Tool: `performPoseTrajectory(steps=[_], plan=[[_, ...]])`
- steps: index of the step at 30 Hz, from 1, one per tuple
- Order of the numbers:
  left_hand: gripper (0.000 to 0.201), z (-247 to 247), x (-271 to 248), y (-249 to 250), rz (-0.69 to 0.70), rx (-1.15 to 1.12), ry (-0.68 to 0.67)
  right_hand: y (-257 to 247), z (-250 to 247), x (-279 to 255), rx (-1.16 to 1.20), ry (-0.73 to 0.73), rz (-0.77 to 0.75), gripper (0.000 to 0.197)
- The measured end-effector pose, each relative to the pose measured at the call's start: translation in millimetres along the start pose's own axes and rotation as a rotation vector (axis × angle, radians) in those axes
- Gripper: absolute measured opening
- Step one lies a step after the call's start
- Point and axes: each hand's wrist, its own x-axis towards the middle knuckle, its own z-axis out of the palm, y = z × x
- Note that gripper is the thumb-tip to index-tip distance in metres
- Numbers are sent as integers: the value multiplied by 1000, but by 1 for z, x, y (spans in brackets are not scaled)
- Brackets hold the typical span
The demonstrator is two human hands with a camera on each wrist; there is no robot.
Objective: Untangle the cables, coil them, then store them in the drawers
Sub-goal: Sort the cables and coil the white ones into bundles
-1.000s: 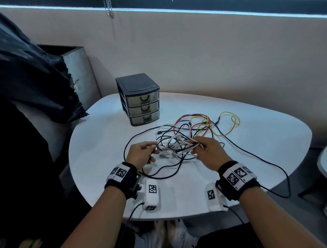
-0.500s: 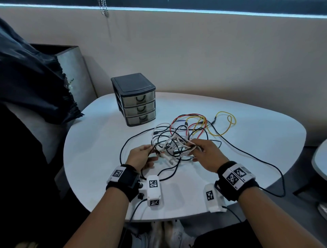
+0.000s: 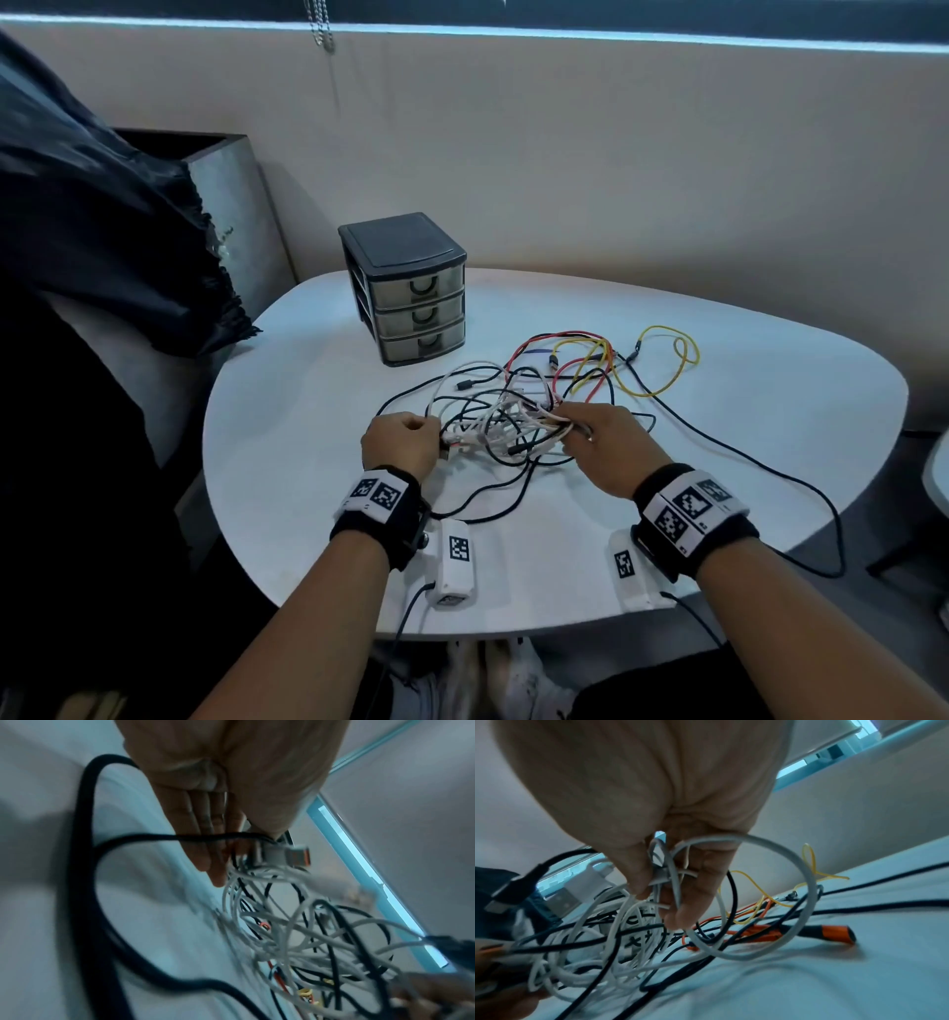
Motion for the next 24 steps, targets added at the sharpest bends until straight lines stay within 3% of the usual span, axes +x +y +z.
performPoseTrajectory(steps=[3, 11, 18, 21, 24], plan=[[16, -5, 4, -3, 47, 112, 87, -2, 1, 2, -94, 29, -6, 26], [15, 0, -1, -1, 91, 76, 164, -8, 6, 4, -174, 24, -13, 18], [19, 3, -6, 2, 178, 177, 129, -12, 0, -4, -219, 27, 18, 26], [21, 1, -4, 3, 179, 115, 78, -12, -1, -8, -235, 28, 25, 27], [36, -2, 4, 5, 172, 5, -37, -13, -3, -12, -291, 38, 40, 31]])
